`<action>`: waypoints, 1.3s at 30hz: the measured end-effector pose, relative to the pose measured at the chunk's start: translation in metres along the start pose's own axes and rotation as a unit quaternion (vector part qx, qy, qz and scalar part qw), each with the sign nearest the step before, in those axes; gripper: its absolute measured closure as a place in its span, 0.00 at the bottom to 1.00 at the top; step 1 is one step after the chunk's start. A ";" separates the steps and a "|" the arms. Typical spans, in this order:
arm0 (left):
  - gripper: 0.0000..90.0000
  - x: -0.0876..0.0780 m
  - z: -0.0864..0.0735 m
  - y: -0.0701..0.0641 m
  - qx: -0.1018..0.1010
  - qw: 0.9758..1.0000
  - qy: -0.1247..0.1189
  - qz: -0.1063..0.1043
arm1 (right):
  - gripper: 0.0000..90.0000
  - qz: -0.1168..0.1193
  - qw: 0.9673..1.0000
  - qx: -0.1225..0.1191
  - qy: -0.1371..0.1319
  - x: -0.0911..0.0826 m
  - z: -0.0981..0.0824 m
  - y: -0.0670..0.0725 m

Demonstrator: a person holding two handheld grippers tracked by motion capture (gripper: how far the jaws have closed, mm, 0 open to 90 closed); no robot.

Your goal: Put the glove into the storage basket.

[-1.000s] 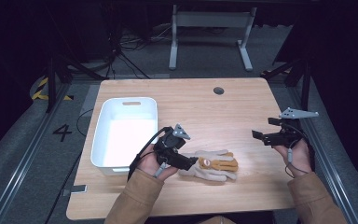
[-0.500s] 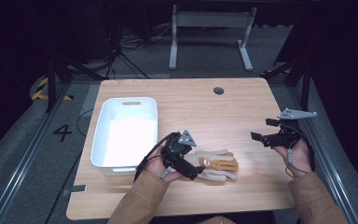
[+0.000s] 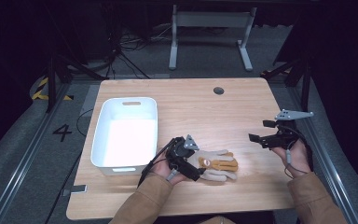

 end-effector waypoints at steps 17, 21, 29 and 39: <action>0.00 0.034 -0.007 -0.001 0.039 0.997 0.056 -0.025 | 0.07 0.005 1.000 0.004 0.006 -0.006 -0.010 0.003; 0.00 0.036 -0.009 0.000 0.042 0.997 0.058 -0.026 | 0.07 0.007 1.000 0.005 0.004 -0.007 -0.011 0.002; 0.00 0.043 -0.010 0.003 0.055 0.996 0.062 -0.018 | 0.06 0.009 1.000 0.014 0.017 -0.003 -0.014 0.002; 0.00 0.053 -0.012 0.007 0.047 0.993 0.105 -0.005 | 0.07 0.011 0.999 0.022 0.023 -0.001 -0.016 0.000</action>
Point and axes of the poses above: each handheld gripper's, and its own axes: x roughly forward along the jaws, z roughly out of its top, y roughly to its left, the point moved 7 cm from there along x, roughly forward along the jaws, and after that the axes turned 6 degrees about y, right-handed, at the moved point
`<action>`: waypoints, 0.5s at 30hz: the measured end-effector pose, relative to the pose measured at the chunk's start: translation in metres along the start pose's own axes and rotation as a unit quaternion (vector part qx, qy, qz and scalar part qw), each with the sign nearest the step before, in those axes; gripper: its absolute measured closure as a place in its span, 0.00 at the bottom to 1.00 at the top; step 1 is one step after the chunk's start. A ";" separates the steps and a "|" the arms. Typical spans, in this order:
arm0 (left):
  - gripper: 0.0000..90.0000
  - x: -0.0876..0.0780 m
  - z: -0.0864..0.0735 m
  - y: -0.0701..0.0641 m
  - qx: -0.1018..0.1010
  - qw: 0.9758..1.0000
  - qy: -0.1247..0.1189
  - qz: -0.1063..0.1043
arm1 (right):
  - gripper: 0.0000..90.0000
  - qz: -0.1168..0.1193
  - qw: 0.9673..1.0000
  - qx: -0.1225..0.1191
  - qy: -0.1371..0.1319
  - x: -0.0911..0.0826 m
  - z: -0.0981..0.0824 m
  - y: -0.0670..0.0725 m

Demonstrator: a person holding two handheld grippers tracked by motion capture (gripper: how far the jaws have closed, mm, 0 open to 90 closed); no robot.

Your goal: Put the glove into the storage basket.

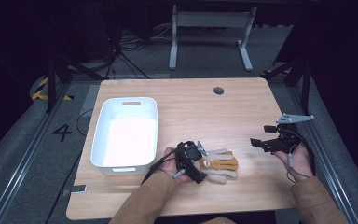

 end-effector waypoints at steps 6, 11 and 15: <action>0.00 0.000 0.000 -0.004 0.004 1.000 0.010 0.007 | 0.07 0.003 1.000 -0.004 -0.002 0.000 0.001 0.002; 0.04 -0.002 0.000 -0.006 0.012 1.000 0.010 0.004 | 0.07 0.003 1.000 -0.003 -0.003 0.000 0.000 0.002; 0.20 -0.006 0.002 -0.009 0.008 1.000 0.010 0.007 | 0.07 0.001 1.000 -0.005 -0.002 0.001 0.000 0.002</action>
Point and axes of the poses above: each handheld gripper's, and its own axes: x roughly forward along the jaws, z roughly out of its top, y roughly to its left, the point moved 7 cm from there along x, roughly forward along the jaws, and after that the axes turned 6 degrees about y, right-handed, at the moved point
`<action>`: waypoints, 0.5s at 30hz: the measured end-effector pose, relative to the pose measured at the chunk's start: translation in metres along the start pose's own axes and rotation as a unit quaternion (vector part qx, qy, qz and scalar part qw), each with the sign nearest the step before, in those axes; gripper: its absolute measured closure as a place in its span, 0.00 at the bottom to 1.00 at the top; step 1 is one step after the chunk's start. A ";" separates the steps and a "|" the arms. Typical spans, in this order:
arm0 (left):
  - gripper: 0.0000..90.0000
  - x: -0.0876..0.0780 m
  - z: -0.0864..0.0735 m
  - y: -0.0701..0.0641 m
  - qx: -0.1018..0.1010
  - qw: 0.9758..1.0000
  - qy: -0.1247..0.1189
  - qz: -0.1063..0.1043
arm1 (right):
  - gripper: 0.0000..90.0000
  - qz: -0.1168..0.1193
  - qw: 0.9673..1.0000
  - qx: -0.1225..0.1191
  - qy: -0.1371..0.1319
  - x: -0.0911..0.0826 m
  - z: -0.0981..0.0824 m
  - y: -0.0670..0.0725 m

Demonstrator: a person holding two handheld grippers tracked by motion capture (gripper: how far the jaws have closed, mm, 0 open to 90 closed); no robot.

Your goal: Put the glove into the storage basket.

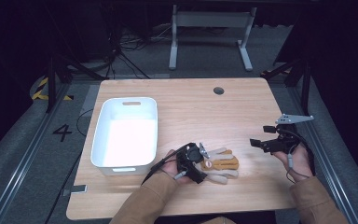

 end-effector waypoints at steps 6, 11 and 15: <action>0.42 -0.004 0.003 -0.006 -0.008 1.000 0.003 0.005 | 0.07 0.000 1.000 -0.002 0.000 0.001 0.000 0.000; 0.65 -0.006 0.003 -0.007 -0.003 1.000 0.006 0.004 | 0.08 -0.001 1.000 -0.002 0.002 0.001 0.000 0.001; 0.74 -0.007 0.003 -0.008 0.002 1.000 0.007 0.004 | 0.08 -0.001 1.000 -0.003 0.002 0.001 -0.001 0.001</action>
Point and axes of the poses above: each handheld gripper's, and its own axes: x roughly forward along the jaws, z roughly out of its top, y roughly to its left, the point moved 7 cm from there along x, roughly forward along the jaws, and after that the axes turned 6 degrees about y, right-handed, at the moved point
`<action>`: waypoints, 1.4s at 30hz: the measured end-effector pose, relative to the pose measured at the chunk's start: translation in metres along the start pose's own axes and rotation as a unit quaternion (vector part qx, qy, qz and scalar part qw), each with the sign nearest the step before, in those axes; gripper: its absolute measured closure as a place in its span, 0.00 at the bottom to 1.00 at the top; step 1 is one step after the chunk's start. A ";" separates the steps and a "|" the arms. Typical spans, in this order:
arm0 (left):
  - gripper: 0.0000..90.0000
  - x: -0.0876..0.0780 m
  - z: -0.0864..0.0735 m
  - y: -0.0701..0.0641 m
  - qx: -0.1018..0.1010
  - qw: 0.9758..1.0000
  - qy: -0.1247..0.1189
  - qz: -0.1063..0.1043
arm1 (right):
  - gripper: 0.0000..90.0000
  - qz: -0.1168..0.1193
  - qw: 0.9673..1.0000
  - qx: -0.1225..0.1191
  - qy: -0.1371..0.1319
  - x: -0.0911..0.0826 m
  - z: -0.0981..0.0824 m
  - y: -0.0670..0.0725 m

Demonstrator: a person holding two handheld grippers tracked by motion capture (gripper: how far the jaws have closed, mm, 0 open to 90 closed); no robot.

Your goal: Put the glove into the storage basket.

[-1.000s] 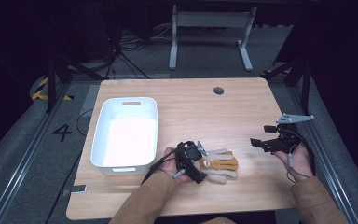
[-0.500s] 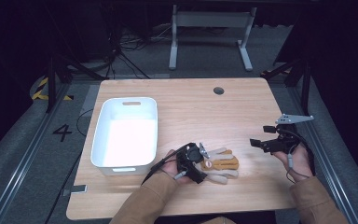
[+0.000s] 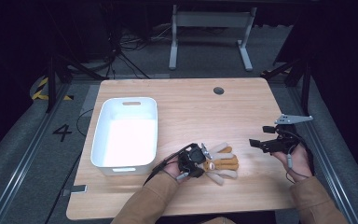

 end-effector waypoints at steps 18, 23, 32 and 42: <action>0.76 -0.012 0.002 0.003 -0.022 1.000 -0.012 -0.002 | 0.09 -0.002 1.000 0.004 -0.004 -0.004 -0.001 -0.004; 0.76 -0.017 0.004 0.003 -0.024 1.000 -0.015 0.002 | 0.09 -0.002 1.000 0.004 -0.006 -0.005 -0.001 -0.004; 0.76 -0.034 0.008 -0.002 -0.030 0.999 -0.014 -0.008 | 0.09 0.004 1.000 0.003 -0.007 -0.004 0.000 -0.003; 0.76 -0.053 0.014 -0.004 -0.034 0.999 -0.008 -0.008 | 0.10 0.000 1.000 0.011 0.002 -0.003 -0.001 -0.008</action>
Point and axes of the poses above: each handheld gripper's, and its own axes: x roughly forward along the jaws, z roughly out of its top, y roughly to its left, the point moved 7 cm from there along x, roughly forward along the jaws, and after that the axes turned 6 degrees about y, right-handed, at the moved point
